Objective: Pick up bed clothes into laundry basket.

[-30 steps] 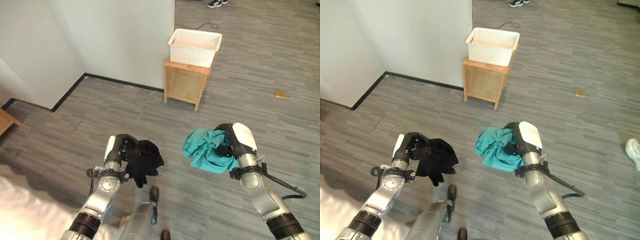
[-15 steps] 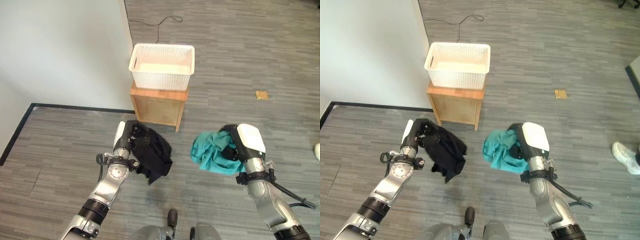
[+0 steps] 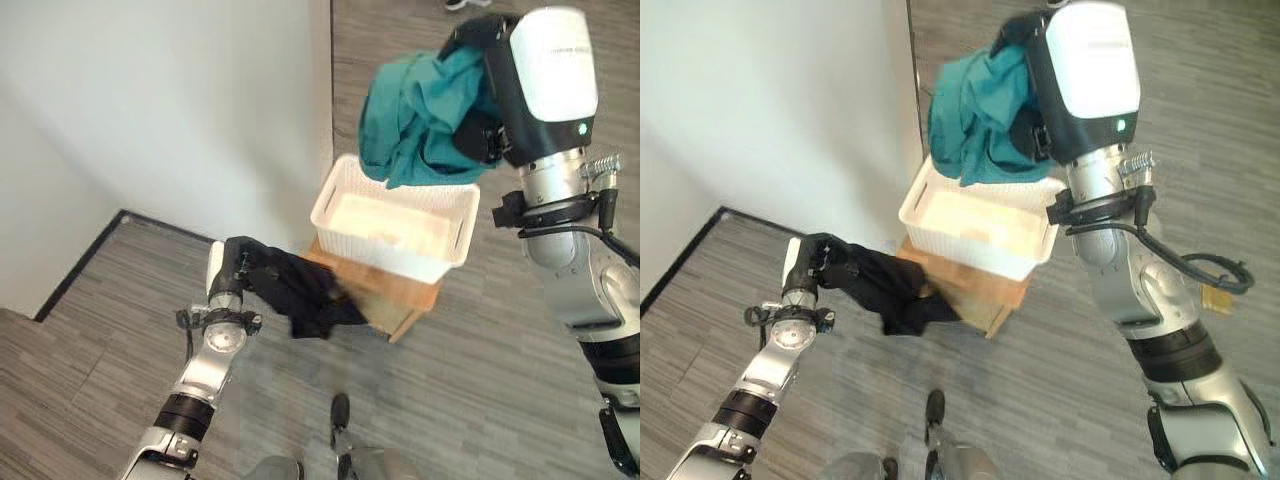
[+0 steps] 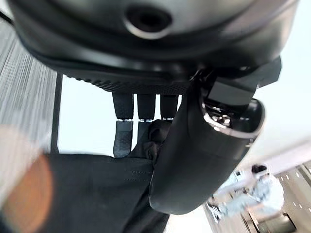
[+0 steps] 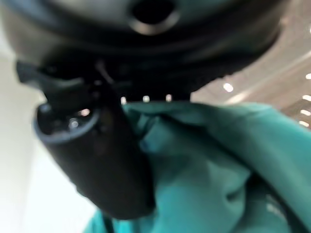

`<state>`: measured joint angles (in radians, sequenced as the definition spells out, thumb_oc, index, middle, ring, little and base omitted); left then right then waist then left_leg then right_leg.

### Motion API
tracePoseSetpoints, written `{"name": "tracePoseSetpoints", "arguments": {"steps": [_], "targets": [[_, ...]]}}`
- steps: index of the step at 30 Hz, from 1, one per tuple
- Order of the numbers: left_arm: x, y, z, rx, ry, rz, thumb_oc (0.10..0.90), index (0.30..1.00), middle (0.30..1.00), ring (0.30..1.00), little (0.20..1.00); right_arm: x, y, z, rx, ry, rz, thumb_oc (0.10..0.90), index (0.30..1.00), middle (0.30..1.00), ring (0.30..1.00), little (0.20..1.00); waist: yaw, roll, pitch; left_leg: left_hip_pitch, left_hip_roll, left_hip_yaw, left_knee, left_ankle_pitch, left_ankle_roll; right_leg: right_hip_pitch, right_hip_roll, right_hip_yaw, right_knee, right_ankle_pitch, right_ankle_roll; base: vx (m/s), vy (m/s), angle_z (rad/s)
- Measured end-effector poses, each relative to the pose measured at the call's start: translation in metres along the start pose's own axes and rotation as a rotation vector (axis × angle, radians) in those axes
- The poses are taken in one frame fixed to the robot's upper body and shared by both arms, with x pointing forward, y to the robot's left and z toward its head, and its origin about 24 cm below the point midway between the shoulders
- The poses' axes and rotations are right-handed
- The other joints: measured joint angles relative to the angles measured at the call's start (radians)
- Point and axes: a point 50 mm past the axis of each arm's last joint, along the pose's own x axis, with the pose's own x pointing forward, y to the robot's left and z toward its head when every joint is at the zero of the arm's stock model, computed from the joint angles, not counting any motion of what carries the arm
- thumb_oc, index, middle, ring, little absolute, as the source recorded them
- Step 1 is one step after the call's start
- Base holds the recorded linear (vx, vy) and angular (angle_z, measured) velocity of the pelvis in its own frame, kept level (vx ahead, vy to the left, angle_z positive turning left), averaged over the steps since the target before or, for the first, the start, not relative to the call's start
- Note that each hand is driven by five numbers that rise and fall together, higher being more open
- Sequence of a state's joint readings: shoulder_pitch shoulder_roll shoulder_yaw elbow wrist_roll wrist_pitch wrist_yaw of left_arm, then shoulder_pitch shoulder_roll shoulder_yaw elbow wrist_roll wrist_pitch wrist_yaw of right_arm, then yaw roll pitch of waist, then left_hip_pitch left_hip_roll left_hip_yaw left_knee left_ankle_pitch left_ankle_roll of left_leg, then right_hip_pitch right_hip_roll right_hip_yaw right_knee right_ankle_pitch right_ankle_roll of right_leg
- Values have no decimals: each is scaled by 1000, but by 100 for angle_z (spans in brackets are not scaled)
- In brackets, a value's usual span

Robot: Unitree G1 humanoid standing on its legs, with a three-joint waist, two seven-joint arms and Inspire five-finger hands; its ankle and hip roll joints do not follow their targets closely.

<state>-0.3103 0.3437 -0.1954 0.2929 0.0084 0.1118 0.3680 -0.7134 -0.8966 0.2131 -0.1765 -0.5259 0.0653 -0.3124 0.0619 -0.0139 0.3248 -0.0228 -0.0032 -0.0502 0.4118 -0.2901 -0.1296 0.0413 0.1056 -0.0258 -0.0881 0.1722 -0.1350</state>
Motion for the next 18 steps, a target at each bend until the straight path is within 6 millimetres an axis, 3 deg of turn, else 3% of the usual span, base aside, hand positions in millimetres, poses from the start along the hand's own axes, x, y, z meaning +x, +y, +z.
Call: {"name": "tracePoseSetpoints", "arguments": {"steps": [3, 4, 5, 6, 7, 8, 9, 10, 11, 12, 13, 14, 15, 18], "targets": [[0, 5, -2, 20, 1, 6, 400, 300, 300, 300, 300, 5, -11, 2, -1, -14, -80, 400, 300, 300, 300, 300, -9, -7, 2, -67, 8, -15, -92, 108, 13, 54, -1, -2, 0, -41, 55, 96, -85, -34], [0, 5, -3, 16, -2, 4, 400, 300, 300, 300, 300, 6, -15, 0, -18, -20, -89, 400, 300, 300, 300, 300, -11, -22, -2, -149, -16, -20, -9, 285, -13, 58, -23, 17, 14, -110, -31, 282, -75, -28], [-1, 1, -1, -10, -13, 3, 400, 300, 300, 300, 300, 7, -23, -5, -47, -21, -95, 400, 300, 300, 300, 300, -21, -5, 4, -213, 5, -10, 99, 303, 10, 69, -8, 22, 6, -125, -32, 263, 110, -29], [-5, 0, -6, -16, -1, 3, 400, 300, 300, 300, 300, 6, -23, -5, -35, -13, -106, 400, 300, 300, 300, 300, -15, -1, 3, -228, 21, 5, 78, 272, 35, 73, -3, 35, 0, -121, -10, 120, 39, -29], [-9, 0, -12, -12, 17, 1, 400, 300, 300, 300, 300, 6, -22, -5, -14, 3, -118, 400, 300, 300, 300, 300, -12, -2, 1, -211, 24, 6, -20, 259, 44, 78, -5, 42, -1, -120, -11, 49, 20, -50], [-16, -2, -24, 0, 65, -20, 400, 300, 300, 300, 300, 5, -18, -6, 1, 21, -117, 400, 300, 300, 300, 300, -19, -1, 1, -155, 21, 1, -291, 312, 49, 97, -9, 31, 0, -130, 7, 70, -11, -41], [-20, -3, -30, 6, 87, -25, 400, 300, 300, 300, 300, 2, -16, -8, -1, 34, -102, 400, 300, 300, 300, 300, -24, 0, 1, -127, 10, 6, -418, 369, 62, 120, -13, 30, 0, -142, 26, 73, 19, -29], [-26, -6, -38, 15, 110, -41, 400, 300, 300, 300, 300, -7, -9, -11, -1, 58, -66, 400, 300, 300, 300, 300, -25, 9, -2, -104, 5, 20, -417, 495, 123, 165, -7, 30, 0, -161, 54, 127, 37, 15], [-33, -11, -44, 37, 127, -73, 400, 300, 300, 300, 300, -23, 0, -13, 19, 88, -26, 400, 300, 300, 300, 300, -50, 35, -17, -58, 7, 24, -409, 531, 160, 211, 14, 11, 22, -195, 106, 88, 63, 45], [-33, -13, -44, 41, 124, -80, 400, 300, 300, 300, 300, -25, 3, -11, 40, 93, -25, 400, 300, 300, 300, 300, -74, 48, -17, -32, 14, 0, -444, 534, 173, 188, 12, 3, 75, -241, 144, 91, 55, 49], [-33, -15, -42, 40, 118, -88, 400, 300, 300, 300, 300, -24, 5, -9, 51, 88, -25, 400, 300, 300, 300, 300, -74, 70, -26, -19, 22, -22, -478, 534, 172, 156, 12, 9, 115, -276, 160, 68, 52, 24], [-29, -20, -31, 20, 82, -97, 400, 300, 300, 300, 300, -19, 0, -7, 47, 57, -44, 400, 300, 300, 300, 300, -70, 93, -36, -26, -1, -22, -501, 512, 160, 128, -47, 0, 32, -249, 158, 50, 45, 0], [-27, -22, -27, 12, 67, -97, 400, 300, 300, 300, 300, -19, 1, -7, 51, 56, -36, 400, 300, 300, 300, 300, -62, 104, -38, -33, -15, -20, -501, 502, 151, 144, -56, 0, 3, -226, 118, 44, 45, -8], [-25, -19, -23, 15, 49, -92, 400, 300, 300, 300, 300, -23, 9, -10, 52, 78, 18, 400, 300, 300, 300, 300, -47, 107, -39, -25, -30, -16, -501, 491, 152, 154, -72, 3, -2, -218, 121, 23, 26, -4]]}}
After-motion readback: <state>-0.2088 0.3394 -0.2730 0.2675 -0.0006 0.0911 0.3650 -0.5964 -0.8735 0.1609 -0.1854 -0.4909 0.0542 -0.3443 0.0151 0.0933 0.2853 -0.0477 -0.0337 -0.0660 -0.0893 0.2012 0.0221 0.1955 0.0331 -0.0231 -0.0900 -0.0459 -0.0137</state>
